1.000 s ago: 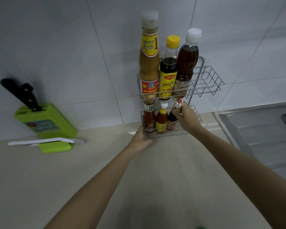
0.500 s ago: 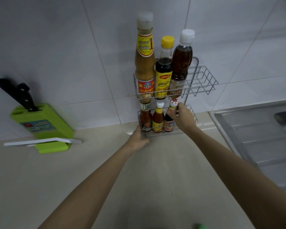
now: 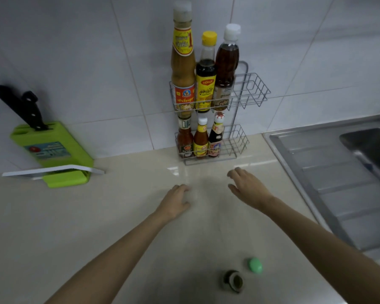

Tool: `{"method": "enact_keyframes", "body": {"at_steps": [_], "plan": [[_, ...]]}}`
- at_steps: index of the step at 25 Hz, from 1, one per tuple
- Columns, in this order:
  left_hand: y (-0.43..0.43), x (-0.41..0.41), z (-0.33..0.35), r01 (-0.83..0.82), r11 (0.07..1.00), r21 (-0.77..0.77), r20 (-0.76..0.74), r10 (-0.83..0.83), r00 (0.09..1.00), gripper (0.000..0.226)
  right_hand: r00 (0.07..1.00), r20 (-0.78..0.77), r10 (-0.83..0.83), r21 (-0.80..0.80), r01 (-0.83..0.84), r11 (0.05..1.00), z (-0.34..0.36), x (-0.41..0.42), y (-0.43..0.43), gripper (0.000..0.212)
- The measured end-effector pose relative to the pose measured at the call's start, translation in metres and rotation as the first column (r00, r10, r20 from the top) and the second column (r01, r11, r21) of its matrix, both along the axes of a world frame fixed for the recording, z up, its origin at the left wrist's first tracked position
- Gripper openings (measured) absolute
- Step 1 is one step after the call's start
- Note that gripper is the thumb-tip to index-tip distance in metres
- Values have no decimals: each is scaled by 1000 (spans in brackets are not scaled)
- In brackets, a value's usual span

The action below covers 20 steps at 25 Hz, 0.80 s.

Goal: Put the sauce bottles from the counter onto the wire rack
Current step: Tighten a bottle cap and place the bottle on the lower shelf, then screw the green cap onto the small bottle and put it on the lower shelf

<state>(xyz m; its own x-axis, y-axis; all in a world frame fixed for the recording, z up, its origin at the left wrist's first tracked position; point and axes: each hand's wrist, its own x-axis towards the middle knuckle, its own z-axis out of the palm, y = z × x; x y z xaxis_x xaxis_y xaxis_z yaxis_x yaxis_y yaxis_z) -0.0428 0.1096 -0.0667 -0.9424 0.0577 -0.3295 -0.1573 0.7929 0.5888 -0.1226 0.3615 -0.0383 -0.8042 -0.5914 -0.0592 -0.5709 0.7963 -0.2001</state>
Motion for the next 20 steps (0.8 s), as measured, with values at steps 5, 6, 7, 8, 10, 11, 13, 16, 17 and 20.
{"method": "enact_keyframes", "body": {"at_steps": [5, 6, 7, 8, 10, 11, 13, 16, 17, 20], "plan": [[29, 71, -9, 316, 947, -59, -76, -320, 944, 36, 954, 298, -12, 125, -27, 992, -13, 84, 47, 24], [34, 81, -11, 373, 920, -118, -70, -382, 921, 33, 931, 359, -60, 118, 19, 993, -15, 98, 53, 25], [40, 92, -12, 425, 892, -151, -51, -437, 898, 31, 902, 418, -107, 107, 68, 992, -16, 114, 59, 27], [44, 101, -14, 466, 875, -135, -26, -473, 881, 34, 874, 467, -135, 101, 100, 990, -18, 128, 63, 31], [55, 120, -16, 521, 853, -10, 9, -521, 853, 50, 859, 493, -141, 103, 103, 989, -23, 152, 70, 43], [60, 130, -16, 520, 852, 67, 18, -522, 853, 61, 871, 471, -138, 114, 95, 989, -26, 162, 71, 50], [74, 149, -13, 465, 869, 168, 2, -472, 882, 78, 911, 392, -130, 129, 85, 988, -33, 180, 71, 55], [93, 163, -13, 350, 909, 225, -81, -341, 937, 76, 951, 292, -105, 74, 87, 993, -38, 195, 62, 41], [98, 164, -12, 310, 918, 249, -104, -293, 951, 70, 951, 285, -122, 24, 121, 992, -36, 198, 58, 38], [100, 166, -10, 209, 922, 325, -88, -191, 978, 51, 931, 295, -216, -186, 278, 942, -24, 202, 47, 31]]}}
